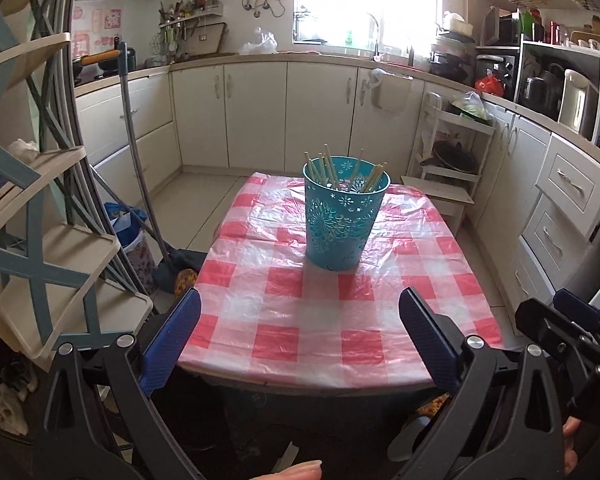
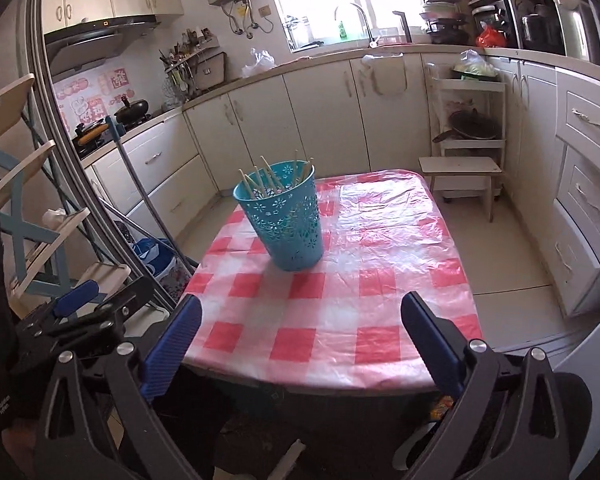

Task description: Organize utensils

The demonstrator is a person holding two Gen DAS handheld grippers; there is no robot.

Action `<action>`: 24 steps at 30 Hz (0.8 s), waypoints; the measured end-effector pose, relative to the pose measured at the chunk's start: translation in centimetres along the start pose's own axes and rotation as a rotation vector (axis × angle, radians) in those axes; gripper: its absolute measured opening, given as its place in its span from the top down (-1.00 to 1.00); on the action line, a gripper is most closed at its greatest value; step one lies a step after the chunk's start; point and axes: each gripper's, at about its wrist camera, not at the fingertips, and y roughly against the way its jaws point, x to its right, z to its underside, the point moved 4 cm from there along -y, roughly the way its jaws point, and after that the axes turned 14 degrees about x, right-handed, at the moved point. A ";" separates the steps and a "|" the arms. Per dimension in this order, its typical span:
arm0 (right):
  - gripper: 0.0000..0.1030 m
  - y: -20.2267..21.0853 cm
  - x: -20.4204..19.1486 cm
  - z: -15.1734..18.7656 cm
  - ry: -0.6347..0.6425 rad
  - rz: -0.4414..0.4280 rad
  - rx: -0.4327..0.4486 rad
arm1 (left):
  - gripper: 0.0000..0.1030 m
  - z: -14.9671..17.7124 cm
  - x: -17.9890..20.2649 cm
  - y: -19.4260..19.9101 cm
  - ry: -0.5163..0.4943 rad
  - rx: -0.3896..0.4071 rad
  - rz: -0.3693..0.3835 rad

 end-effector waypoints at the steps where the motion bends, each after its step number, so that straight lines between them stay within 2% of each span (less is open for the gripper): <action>1: -0.86 0.5 -0.2 0.1 -0.006 -0.002 0.001 | -0.85 0.0 -0.1 0.3 0.003 -0.003 0.004; 6: -0.86 2.3 -1.2 0.3 -0.007 0.007 0.005 | -0.85 -0.3 -0.4 2.2 0.020 0.001 0.026; 11: -0.86 3.2 -2.2 0.7 -0.005 -0.011 0.002 | -0.85 -0.5 -0.4 3.9 -0.025 0.032 -0.008; 16: -0.86 3.6 -2.4 1.3 -0.022 0.010 -0.010 | -0.85 -0.3 -0.3 4.9 -0.053 0.006 -0.015; 22: -0.86 5.8 -3.2 2.4 -0.032 0.036 0.062 | -0.85 0.6 -1.1 5.2 -0.001 -0.076 0.017; 24: -0.86 6.6 -3.1 2.7 -0.051 0.036 0.085 | -0.85 0.8 -1.2 5.5 0.006 -0.069 0.025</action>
